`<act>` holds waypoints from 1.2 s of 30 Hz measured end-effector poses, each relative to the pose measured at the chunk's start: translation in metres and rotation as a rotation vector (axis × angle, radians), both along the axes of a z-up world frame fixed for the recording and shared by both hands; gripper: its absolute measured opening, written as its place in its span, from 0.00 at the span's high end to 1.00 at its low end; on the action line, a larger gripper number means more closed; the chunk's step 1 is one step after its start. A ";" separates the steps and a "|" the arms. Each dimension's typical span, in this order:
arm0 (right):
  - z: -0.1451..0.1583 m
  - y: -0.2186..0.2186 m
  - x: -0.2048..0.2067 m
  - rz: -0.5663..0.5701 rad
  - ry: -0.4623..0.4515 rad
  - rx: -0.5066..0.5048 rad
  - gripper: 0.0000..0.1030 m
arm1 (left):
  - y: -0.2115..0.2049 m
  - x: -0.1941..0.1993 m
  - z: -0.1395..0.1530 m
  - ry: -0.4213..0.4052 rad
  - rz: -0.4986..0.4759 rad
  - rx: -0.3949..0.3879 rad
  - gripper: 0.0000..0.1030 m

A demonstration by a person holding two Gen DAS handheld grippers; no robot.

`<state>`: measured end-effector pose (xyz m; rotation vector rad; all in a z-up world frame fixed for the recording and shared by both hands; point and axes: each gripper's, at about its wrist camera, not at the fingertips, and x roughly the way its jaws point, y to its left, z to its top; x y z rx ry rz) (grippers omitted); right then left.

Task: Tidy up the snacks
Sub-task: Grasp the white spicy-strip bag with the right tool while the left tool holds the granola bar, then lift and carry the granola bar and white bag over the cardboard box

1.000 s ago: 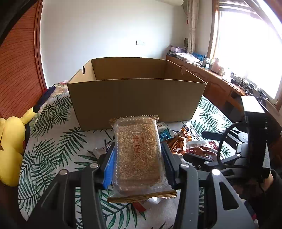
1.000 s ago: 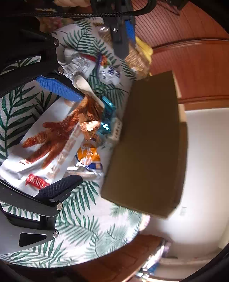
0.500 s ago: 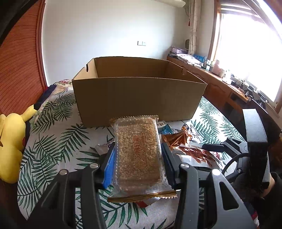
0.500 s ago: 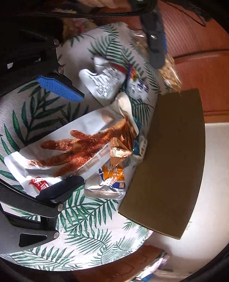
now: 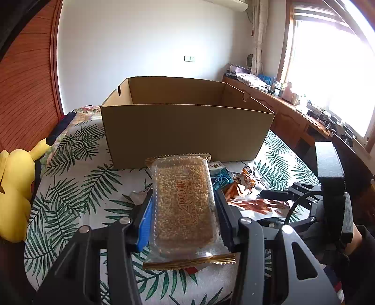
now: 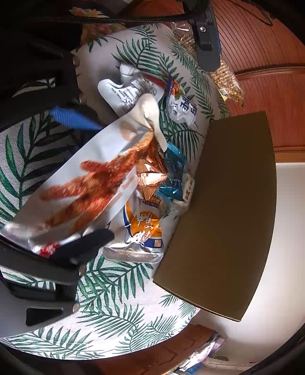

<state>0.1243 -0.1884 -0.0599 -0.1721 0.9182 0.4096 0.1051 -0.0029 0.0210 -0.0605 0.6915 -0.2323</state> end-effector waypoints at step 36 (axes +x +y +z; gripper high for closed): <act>0.050 0.006 -0.048 -0.060 -0.179 0.074 0.76 | -0.003 -0.016 0.004 -0.013 -0.017 -0.040 0.54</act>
